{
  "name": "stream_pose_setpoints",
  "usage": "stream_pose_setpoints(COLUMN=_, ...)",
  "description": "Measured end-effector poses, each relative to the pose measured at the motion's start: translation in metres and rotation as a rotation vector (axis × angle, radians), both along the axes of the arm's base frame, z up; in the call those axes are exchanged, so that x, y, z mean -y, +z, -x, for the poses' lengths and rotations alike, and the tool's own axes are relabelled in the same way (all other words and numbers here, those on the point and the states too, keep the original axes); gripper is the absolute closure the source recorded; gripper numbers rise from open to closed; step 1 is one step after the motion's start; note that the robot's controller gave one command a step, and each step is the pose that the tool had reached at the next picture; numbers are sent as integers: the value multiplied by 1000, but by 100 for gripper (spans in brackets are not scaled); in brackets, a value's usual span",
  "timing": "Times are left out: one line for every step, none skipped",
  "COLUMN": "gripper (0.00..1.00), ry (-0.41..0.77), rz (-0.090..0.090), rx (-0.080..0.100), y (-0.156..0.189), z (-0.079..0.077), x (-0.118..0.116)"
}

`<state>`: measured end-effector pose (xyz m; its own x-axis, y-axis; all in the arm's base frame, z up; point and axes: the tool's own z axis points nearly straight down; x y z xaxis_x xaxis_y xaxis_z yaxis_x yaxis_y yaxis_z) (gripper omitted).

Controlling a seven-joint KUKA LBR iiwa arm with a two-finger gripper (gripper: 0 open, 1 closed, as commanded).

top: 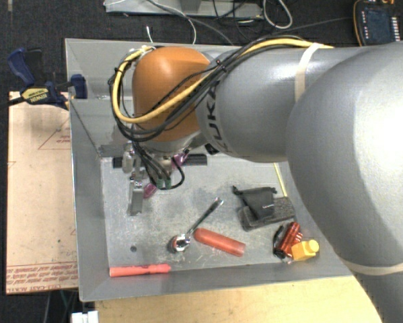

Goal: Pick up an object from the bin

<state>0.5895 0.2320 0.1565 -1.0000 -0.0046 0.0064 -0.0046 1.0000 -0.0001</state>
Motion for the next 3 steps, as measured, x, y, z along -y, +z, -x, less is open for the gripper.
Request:
stream_pose_setpoints(gripper=0, ry=-4, rz=-1, rx=7, y=5, z=-2, x=2)
stream_pose_setpoints(gripper=0, ry=-32, rz=0, rx=4, y=-88, z=-47, x=64)
stream_pose_setpoints(gripper=0, ry=2, rz=-6, rx=12, y=-86, z=-48, x=62)
